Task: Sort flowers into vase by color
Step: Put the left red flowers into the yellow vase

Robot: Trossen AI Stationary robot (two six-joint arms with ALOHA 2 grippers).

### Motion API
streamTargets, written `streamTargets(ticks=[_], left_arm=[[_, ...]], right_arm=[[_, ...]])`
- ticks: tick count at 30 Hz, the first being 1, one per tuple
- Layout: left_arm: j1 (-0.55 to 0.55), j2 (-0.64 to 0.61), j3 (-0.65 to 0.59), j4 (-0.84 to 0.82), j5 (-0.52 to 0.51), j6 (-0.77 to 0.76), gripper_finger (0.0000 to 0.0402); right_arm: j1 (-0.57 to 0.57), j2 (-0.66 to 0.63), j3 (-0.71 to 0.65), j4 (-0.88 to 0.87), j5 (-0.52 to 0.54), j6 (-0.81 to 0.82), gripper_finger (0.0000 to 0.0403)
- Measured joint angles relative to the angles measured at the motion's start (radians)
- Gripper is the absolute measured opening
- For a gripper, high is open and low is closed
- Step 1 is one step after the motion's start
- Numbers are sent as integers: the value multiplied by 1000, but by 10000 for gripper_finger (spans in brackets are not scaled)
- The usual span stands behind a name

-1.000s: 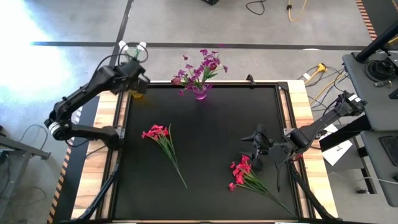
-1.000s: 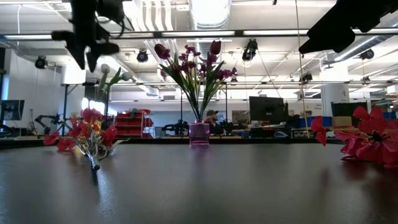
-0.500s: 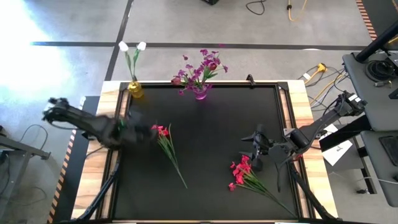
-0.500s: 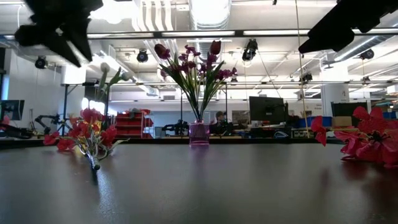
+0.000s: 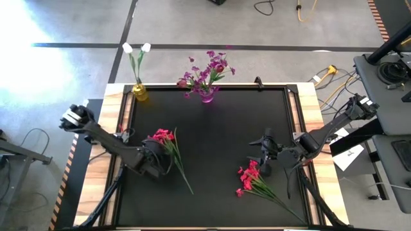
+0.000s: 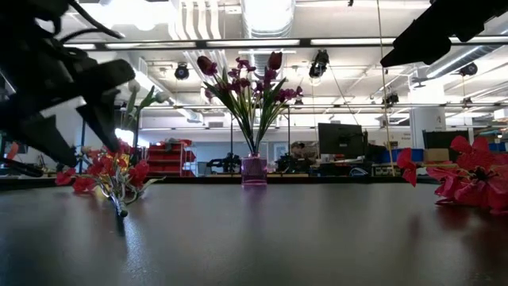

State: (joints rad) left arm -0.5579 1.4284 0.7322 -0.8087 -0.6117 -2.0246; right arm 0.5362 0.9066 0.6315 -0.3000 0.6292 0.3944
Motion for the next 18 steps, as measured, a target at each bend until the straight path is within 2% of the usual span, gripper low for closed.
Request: streamTargets(ticks=[6, 10, 18], left_arm=[[38, 108, 8, 80, 1, -47, 307], [79, 155, 5, 108, 2, -87, 296], [180, 232, 9, 223, -17, -31, 259]], right_arm=[[0, 0, 0, -2, 0, 6, 270], [0, 0, 0, -3, 0, 6, 270], [0, 0, 0, -19, -1, 6, 270]])
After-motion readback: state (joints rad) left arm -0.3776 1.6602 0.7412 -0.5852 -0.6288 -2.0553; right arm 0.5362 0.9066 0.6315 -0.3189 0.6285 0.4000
